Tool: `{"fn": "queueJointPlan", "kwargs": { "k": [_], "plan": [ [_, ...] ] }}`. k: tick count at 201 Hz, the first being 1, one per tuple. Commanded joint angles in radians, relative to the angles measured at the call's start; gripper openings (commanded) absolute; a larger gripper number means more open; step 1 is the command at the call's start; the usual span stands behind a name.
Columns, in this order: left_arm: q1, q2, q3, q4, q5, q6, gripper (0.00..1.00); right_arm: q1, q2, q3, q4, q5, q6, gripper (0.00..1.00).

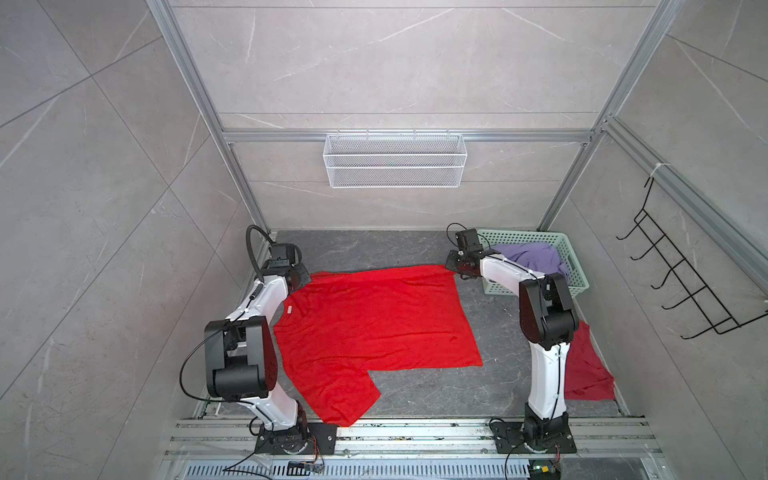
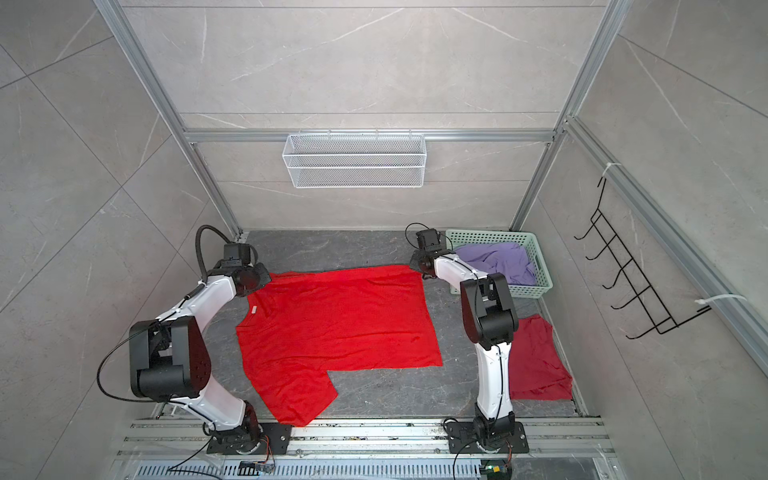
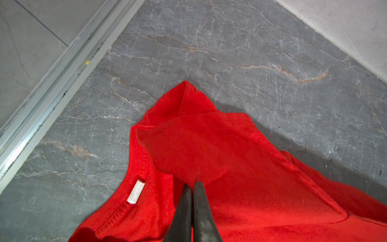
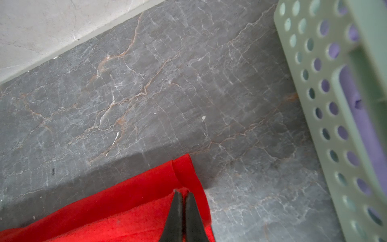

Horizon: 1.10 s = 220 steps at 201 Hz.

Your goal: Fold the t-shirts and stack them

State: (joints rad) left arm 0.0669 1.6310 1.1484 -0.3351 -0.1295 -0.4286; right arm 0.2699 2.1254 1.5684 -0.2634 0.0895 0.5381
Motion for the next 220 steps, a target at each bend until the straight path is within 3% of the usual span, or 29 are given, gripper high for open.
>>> {"fn": "queueJointPlan", "kwargs": {
  "k": [1,207,220],
  "plan": [
    [-0.001,-0.041,-0.007,0.01,-0.021,-0.03,0.0,-0.003,-0.033,-0.004,0.004,0.003,0.019,0.0],
    [-0.01,-0.046,-0.14,0.036,-0.059,-0.06,0.0,-0.003,-0.074,-0.106,0.018,-0.018,0.061,0.0],
    [-0.01,-0.042,-0.141,0.034,-0.061,-0.065,0.0,-0.001,-0.102,-0.127,0.01,-0.033,0.066,0.06]
  ]
}}
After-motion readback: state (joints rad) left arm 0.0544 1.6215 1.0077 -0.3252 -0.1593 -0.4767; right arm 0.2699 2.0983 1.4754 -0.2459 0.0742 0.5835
